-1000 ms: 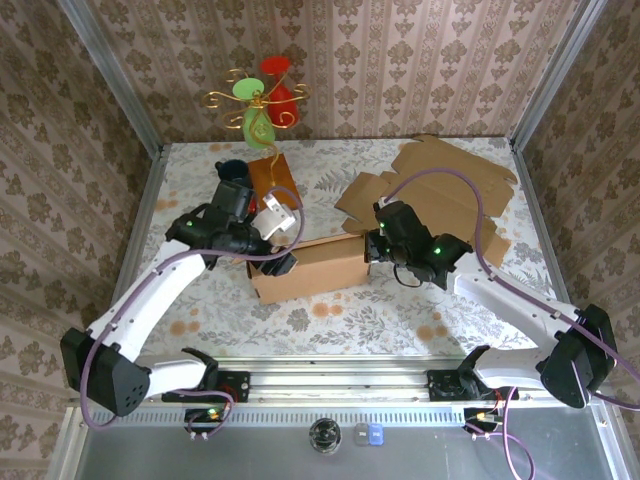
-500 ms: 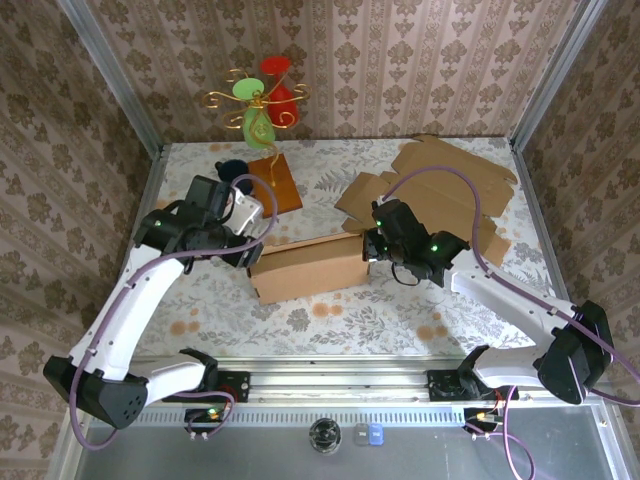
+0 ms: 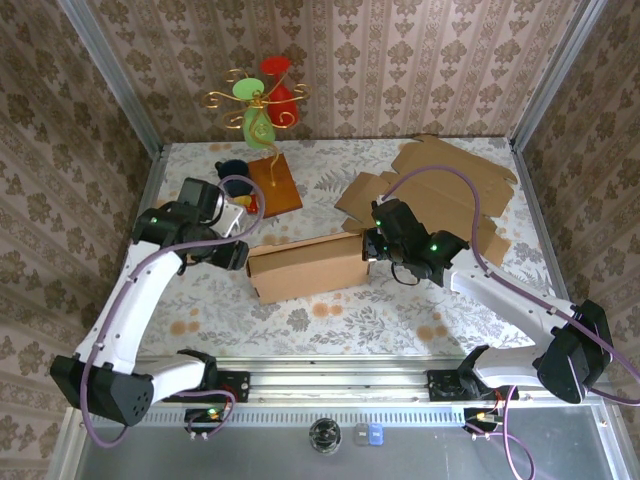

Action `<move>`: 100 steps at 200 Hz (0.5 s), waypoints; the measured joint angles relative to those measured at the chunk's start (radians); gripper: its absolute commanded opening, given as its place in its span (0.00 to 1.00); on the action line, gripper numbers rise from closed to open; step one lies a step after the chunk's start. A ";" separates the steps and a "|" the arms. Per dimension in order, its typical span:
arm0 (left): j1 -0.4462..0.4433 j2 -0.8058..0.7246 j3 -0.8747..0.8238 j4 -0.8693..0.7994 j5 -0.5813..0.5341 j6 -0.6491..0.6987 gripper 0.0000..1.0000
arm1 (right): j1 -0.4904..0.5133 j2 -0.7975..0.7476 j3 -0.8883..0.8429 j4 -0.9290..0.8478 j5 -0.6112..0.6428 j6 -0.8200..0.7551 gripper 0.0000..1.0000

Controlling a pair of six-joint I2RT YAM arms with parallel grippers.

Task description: Fold the paper box

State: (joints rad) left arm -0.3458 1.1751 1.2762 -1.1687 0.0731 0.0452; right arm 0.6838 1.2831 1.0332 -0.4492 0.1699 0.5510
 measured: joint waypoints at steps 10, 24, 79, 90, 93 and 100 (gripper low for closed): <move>0.000 0.006 -0.005 0.007 0.009 -0.001 0.47 | 0.000 0.000 0.000 0.000 0.000 0.000 0.00; 0.000 0.011 -0.008 0.015 0.018 -0.001 0.42 | 0.000 0.000 0.000 0.000 0.000 0.000 0.00; 0.000 0.024 -0.017 0.033 0.040 0.003 0.26 | 0.000 0.000 0.000 0.000 0.000 0.000 0.00; 0.001 0.024 -0.022 0.034 0.043 0.003 0.26 | 0.000 0.000 0.000 0.000 0.000 0.000 0.00; 0.000 0.024 -0.024 0.034 0.043 0.003 0.26 | 0.000 0.000 0.000 0.000 0.000 0.000 0.00; 0.001 0.024 -0.027 0.036 0.043 0.003 0.26 | 0.000 0.000 0.000 0.000 0.000 0.000 0.00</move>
State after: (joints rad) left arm -0.3450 1.1988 1.2495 -1.1324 0.1158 0.0483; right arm 0.6838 1.2831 1.0332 -0.4492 0.1699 0.5510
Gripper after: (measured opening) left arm 0.264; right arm 0.065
